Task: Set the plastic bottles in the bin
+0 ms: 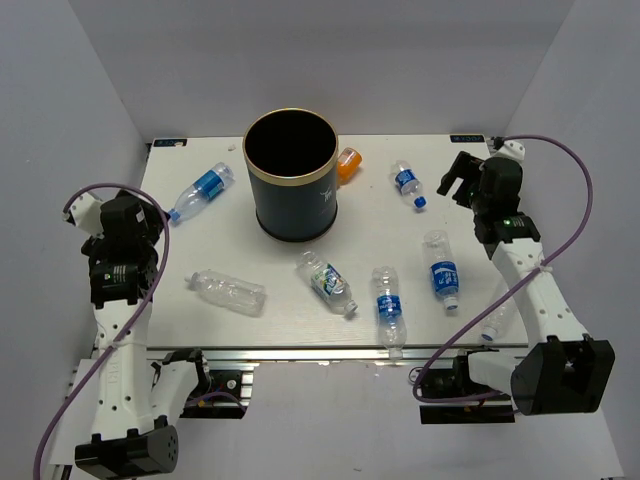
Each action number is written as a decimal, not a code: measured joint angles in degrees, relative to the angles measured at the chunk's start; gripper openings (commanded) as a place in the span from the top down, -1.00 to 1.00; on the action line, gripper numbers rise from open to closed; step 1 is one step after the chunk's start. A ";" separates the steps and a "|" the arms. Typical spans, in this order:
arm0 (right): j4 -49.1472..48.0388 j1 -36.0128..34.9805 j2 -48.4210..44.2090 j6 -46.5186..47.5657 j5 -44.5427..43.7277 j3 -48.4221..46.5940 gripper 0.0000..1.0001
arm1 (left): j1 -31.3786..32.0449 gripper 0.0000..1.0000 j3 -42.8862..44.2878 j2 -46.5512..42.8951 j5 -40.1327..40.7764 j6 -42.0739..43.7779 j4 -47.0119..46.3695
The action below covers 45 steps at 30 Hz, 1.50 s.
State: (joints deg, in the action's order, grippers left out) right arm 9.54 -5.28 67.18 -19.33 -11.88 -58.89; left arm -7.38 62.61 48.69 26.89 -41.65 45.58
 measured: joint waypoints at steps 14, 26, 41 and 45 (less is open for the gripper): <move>5.75 0.02 7.76 7.15 8.11 -9.75 -0.79 | 0.00 -0.97 5.46 1.22 -2.56 -1.86 11.32; 11.65 -0.04 41.70 17.22 16.15 -30.97 -0.79 | 0.00 -0.97 4.55 3.02 -5.40 1.14 4.42; 17.84 -0.04 59.25 20.72 18.53 -43.67 0.31 | 0.00 -0.96 2.78 8.15 -6.58 5.01 -2.38; 18.80 -0.61 54.82 20.41 20.83 -46.93 0.40 | 0.00 -0.96 2.84 11.67 -6.62 6.32 -6.91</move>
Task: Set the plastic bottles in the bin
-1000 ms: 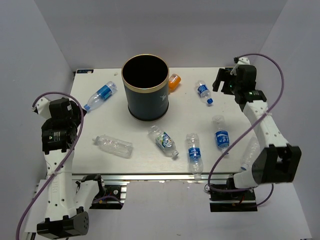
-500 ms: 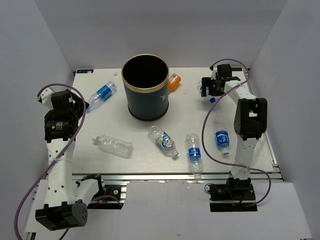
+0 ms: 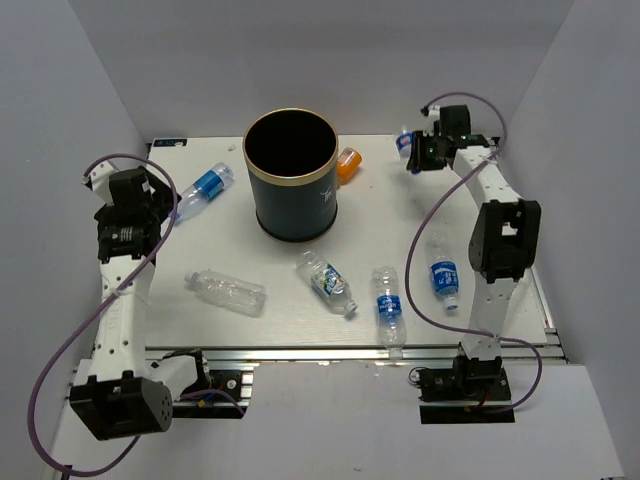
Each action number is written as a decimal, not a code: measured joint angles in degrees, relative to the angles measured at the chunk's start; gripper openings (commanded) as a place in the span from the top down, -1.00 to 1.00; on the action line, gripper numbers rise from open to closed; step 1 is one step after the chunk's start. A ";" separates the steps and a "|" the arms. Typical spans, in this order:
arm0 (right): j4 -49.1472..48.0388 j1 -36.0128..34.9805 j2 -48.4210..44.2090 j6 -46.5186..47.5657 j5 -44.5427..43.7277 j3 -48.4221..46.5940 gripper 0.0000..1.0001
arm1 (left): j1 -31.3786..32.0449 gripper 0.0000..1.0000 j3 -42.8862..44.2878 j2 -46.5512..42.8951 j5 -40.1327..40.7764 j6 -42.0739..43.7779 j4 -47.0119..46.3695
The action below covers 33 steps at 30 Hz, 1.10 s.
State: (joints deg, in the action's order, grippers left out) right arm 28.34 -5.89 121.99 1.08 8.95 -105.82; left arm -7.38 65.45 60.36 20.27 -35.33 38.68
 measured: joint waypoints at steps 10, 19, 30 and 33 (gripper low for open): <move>-4.26 -13.62 -21.29 -4.31 12.24 -7.91 0.29 | 0.00 -0.96 6.03 12.61 -4.46 7.17 -8.04; -3.23 -24.63 -10.38 -7.58 13.81 -21.18 -0.42 | 0.00 -0.96 7.87 15.78 -20.70 31.06 -12.87; 2.19 -26.93 -8.11 -6.27 13.68 -21.20 -0.79 | -1.53 -0.96 16.24 31.34 -31.61 48.28 -8.83; 2.19 -26.86 -11.15 -5.31 13.14 -21.14 -0.79 | -2.95 -0.96 21.03 38.99 -35.39 51.43 -6.69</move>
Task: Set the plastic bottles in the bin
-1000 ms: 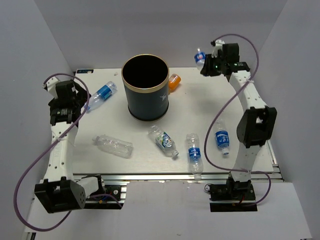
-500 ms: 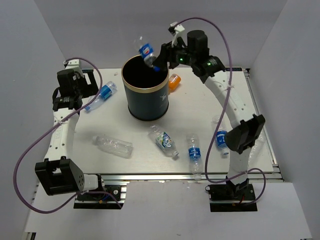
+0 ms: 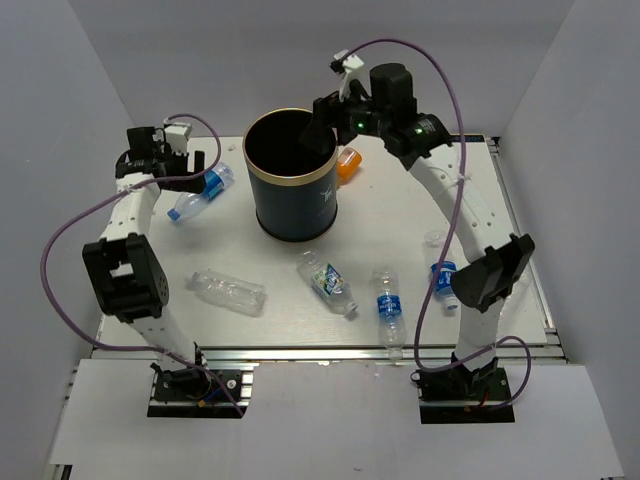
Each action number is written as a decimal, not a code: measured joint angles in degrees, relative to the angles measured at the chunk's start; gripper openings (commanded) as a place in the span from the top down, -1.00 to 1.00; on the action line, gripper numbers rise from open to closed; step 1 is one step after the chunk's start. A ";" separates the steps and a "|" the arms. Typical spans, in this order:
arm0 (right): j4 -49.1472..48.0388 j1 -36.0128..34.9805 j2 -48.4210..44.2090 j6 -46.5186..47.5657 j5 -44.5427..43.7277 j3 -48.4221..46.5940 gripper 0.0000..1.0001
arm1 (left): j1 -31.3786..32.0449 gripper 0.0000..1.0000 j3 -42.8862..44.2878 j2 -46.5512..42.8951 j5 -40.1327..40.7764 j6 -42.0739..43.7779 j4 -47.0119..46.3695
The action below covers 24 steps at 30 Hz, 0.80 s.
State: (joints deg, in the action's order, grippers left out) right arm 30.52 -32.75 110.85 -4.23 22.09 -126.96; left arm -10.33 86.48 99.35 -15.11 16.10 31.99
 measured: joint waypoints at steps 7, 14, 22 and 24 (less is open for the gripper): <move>-0.31 1.31 -12.44 1.68 -3.52 5.88 -0.79 | -1.18 -0.96 10.60 16.02 -7.28 4.68 6.34; 2.62 4.59 -16.81 1.62 -7.45 10.01 -0.79 | -1.14 -0.96 21.27 26.77 -7.82 5.68 8.37; 6.23 7.15 -16.96 1.18 -10.38 16.28 -0.79 | -1.18 -0.96 21.94 29.88 -7.82 4.31 9.79; 5.86 7.32 -17.27 1.09 -10.67 16.81 -0.79 | -1.16 -0.97 21.51 29.92 -8.04 4.35 10.34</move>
State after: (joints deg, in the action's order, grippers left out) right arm 36.38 -25.43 93.58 -3.14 11.42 -110.15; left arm -11.49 107.98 129.27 -23.16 20.45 42.33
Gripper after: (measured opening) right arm 0.894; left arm 0.983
